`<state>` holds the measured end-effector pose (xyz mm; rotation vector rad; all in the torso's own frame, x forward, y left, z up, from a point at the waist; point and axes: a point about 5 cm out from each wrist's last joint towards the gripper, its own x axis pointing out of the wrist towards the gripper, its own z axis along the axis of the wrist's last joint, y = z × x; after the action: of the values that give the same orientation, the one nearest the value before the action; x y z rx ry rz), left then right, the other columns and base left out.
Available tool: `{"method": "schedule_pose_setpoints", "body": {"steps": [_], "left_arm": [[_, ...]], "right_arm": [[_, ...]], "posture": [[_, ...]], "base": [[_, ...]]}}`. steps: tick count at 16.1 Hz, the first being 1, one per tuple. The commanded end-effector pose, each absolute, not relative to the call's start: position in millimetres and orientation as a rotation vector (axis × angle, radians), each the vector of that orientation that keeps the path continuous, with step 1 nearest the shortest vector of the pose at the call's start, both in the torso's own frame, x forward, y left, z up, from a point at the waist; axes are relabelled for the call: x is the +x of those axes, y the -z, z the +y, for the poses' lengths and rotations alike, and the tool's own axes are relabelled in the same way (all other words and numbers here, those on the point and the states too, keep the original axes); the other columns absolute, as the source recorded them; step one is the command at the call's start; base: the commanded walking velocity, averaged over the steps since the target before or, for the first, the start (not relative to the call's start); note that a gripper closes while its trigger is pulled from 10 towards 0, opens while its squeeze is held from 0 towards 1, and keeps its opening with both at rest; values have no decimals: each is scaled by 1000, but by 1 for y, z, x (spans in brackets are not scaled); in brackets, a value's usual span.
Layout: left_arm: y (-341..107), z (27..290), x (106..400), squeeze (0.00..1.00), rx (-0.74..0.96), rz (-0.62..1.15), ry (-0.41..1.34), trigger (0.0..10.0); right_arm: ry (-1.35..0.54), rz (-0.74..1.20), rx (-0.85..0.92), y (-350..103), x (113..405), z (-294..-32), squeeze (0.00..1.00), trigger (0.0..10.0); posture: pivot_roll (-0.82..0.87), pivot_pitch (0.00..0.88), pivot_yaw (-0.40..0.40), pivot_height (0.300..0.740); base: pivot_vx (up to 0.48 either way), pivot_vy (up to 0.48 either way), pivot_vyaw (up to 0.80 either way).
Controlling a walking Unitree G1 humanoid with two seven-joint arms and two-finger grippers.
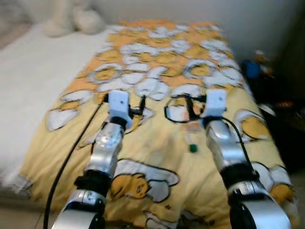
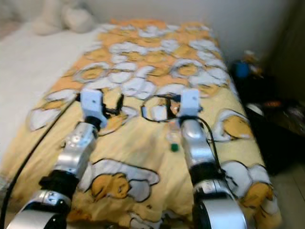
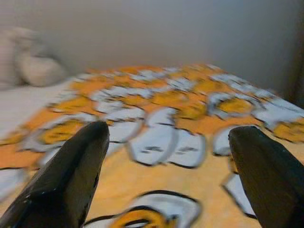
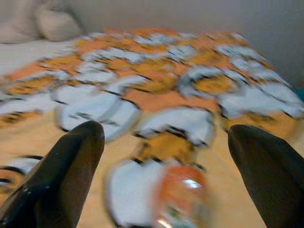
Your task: Clean up the room
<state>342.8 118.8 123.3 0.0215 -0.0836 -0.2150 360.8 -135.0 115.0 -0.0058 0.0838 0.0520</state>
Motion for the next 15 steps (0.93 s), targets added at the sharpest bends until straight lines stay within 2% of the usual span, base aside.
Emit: {"method": "schedule_pose_setpoints", "body": {"steps": [1, 3, 5, 7, 10, 13, 15], "left_arm": [[-125, 122, 341, 0, 29, -81, 212, 10000], [-127, 120, 331, 0, 48, -85, 302, 10000], [-125, 113, 324, 0, 66, -69, 420, 10000], [-125, 106, 303, 0, 86, -8, 664, 10000], [-132, 115, 298, 0, 114, 7, 678, 10000], [-135, 120, 294, 0, 156, 27, 680, 10000], [-139, 122, 282, 0, 183, 71, 789, 10000]], "right_arm": [[-9, 105, -6, -113, 364, -139, 0, 10000], [89, 175, -22, -103, 368, -149, 0, 10000], [119, 197, -39, -100, 369, -152, 0, 10000], [178, 217, -59, -98, 370, -158, 0, 10000], [180, 258, -46, -89, 367, -156, 0, 10000], [201, 311, 26, -80, 364, -154, 0, 10000], [156, 389, 82, -71, 362, -142, 0, 10000]], "posture": [[-130, 10, 85, 740], [-96, 65, 96, 740], [-88, 76, 96, 740], [-51, 122, 100, 740], [-32, 148, 103, 740], [12, 133, 98, 740], [39, 129, 102, 740]], "base": [[0, 0, 0], [0, 0, 0], [0, 0, 0], [0, 0, 0], [0, 0, 0], [0, 0, 0], [0, 0, 0]]}}
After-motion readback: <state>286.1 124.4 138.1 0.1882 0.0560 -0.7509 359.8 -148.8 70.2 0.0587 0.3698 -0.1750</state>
